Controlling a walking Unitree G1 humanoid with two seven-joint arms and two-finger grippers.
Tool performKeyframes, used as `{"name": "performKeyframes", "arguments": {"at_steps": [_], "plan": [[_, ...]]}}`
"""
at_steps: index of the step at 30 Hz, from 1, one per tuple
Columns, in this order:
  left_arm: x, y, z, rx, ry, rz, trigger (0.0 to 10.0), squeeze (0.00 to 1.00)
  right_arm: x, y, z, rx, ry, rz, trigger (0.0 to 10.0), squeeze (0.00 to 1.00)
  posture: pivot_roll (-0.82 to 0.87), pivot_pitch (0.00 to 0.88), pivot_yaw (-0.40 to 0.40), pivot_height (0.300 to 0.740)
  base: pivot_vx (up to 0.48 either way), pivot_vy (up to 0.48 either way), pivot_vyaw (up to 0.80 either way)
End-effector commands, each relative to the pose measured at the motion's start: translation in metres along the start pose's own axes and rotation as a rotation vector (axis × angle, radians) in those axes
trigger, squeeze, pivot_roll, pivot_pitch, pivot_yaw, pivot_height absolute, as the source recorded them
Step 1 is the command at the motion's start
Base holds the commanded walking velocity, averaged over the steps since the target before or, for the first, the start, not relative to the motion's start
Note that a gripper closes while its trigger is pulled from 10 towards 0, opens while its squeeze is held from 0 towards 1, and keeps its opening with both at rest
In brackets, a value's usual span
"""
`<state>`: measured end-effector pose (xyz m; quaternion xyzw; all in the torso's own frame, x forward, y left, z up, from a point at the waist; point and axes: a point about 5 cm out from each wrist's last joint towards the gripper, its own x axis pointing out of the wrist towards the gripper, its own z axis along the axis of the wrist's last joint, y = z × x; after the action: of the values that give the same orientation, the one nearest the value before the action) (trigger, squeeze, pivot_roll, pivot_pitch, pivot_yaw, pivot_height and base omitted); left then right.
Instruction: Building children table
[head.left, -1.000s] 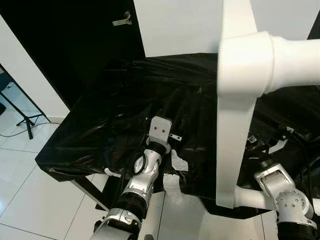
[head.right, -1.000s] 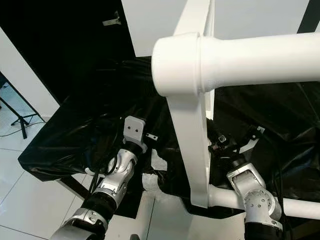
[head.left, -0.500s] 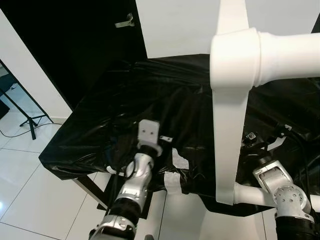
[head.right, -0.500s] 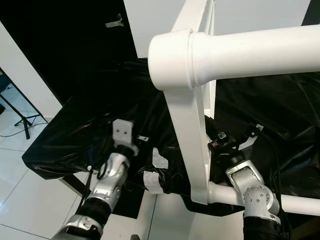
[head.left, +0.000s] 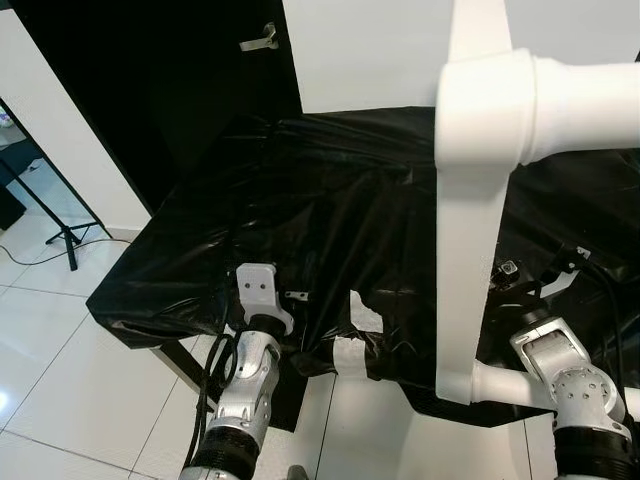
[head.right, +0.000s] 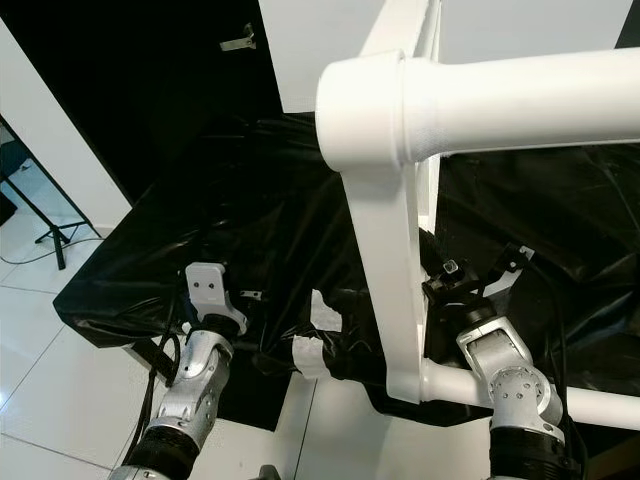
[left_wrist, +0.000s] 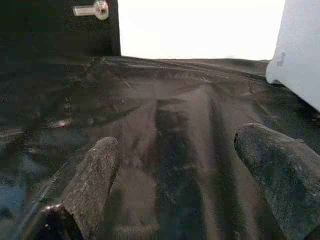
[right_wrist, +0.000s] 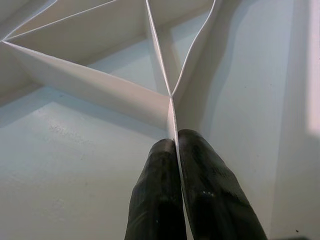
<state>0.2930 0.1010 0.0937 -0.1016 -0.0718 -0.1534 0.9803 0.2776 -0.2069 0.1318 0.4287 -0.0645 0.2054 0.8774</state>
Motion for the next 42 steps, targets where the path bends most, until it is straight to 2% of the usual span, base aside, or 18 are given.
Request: {"name": "performKeyframes", "arguments": {"at_steps": [1,2,3,4,6,7,10,13,15,16,19,22,23,26,31,36,39,42], "plan": [[-0.005,-0.018,0.001,-0.012,0.010,-0.367,10.0,0.00,-0.018,-0.027,0.004,-0.015,-0.028,-0.198,0.0,0.00,0.10,0.000,0.106,0.740,0.000,0.000,0.00],[-0.008,-0.021,0.003,-0.041,0.010,-0.413,10.0,0.07,-0.017,-0.028,0.005,-0.019,-0.034,-0.203,0.0,0.00,0.10,0.000,0.106,0.740,0.000,0.000,0.00],[-0.008,-0.021,0.003,-0.041,0.010,-0.413,10.0,0.07,-0.017,-0.028,0.005,-0.019,-0.034,-0.203,0.0,0.00,0.10,0.000,0.106,0.740,0.000,0.000,0.00],[-0.011,-0.024,0.006,-0.071,0.008,-0.453,10.0,0.50,-0.015,-0.029,0.007,-0.025,-0.039,-0.206,0.0,0.00,0.10,0.000,0.105,0.740,0.000,0.000,0.00],[-0.015,-0.025,0.009,-0.099,0.006,-0.487,10.0,0.50,-0.015,-0.029,0.007,-0.029,-0.043,-0.210,0.0,0.00,0.10,0.000,0.105,0.740,0.000,0.000,0.00],[-0.018,-0.026,0.013,-0.120,0.003,-0.518,10.0,1.00,-0.014,-0.030,0.008,-0.033,-0.049,-0.215,0.0,0.00,0.11,0.000,0.104,0.740,0.000,0.000,0.00],[-0.022,-0.026,0.017,-0.125,0.000,-0.549,10.0,1.00,-0.013,-0.031,0.010,-0.035,-0.056,-0.221,0.0,0.00,0.11,0.000,0.101,0.740,0.000,0.000,0.00],[-0.031,-0.025,0.022,-0.097,-0.006,-0.606,10.0,1.00,-0.012,-0.034,0.012,-0.042,-0.071,-0.236,0.0,0.00,0.12,0.000,0.099,0.740,0.000,0.000,0.00],[-0.031,-0.025,0.022,-0.097,-0.006,-0.606,10.0,1.00,-0.012,-0.034,0.012,-0.042,-0.071,-0.236,0.0,0.00,0.12,0.000,0.099,0.740,0.000,0.000,0.00],[-0.036,-0.024,0.025,-0.086,-0.007,-0.635,10.0,0.00,-0.011,-0.035,0.014,-0.049,-0.083,-0.250,0.0,0.00,0.12,0.000,0.096,0.740,0.000,0.000,0.00],[-0.045,-0.027,0.029,-0.073,-0.007,-0.694,10.0,0.00,-0.007,-0.041,0.020,-0.076,-0.119,-0.306,0.0,0.00,0.12,0.000,0.094,0.740,0.000,0.000,0.00],[-0.046,-0.029,0.031,-0.071,-0.009,-0.719,10.0,0.00,-0.002,-0.046,0.023,-0.096,-0.146,-0.351,0.0,0.00,0.12,0.000,0.095,0.740,0.000,0.000,0.00],[-0.044,-0.032,0.034,-0.072,-0.017,-0.737,10.0,0.00,0.007,-0.045,0.024,-0.114,-0.161,-0.363,0.0,0.00,0.12,0.000,0.096,0.740,0.000,0.000,0.00],[-0.043,-0.033,0.035,-0.073,-0.017,-0.745,10.0,0.00,0.010,-0.044,0.024,-0.118,-0.165,-0.365,0.0,0.00,0.12,0.000,0.096,0.740,0.000,0.000,0.00],[-0.031,-0.039,0.035,-0.035,-0.010,-0.755,10.0,0.00,0.016,-0.042,0.023,-0.111,-0.170,-0.355,0.0,0.00,0.12,0.000,0.096,0.740,0.000,0.000,0.00],[-0.020,-0.041,0.035,-0.011,-0.018,-0.711,10.0,0.00,0.011,-0.046,0.025,-0.104,-0.182,-0.361,0.0,0.00,0.12,0.000,0.099,0.740,0.000,0.000,0.00],[-0.010,-0.040,0.031,-0.013,0.000,-0.621,10.0,0.00,0.007,-0.049,0.030,-0.133,-0.195,-0.387,0.0,0.00,0.10,0.000,0.108,0.740,0.000,0.000,0.00],[-0.007,-0.040,0.030,-0.014,0.008,-0.598,10.0,0.00,0.007,-0.050,0.031,-0.141,-0.199,-0.391,0.0,0.00,0.10,0.000,0.108,0.740,0.000,0.000,0.00]]}}
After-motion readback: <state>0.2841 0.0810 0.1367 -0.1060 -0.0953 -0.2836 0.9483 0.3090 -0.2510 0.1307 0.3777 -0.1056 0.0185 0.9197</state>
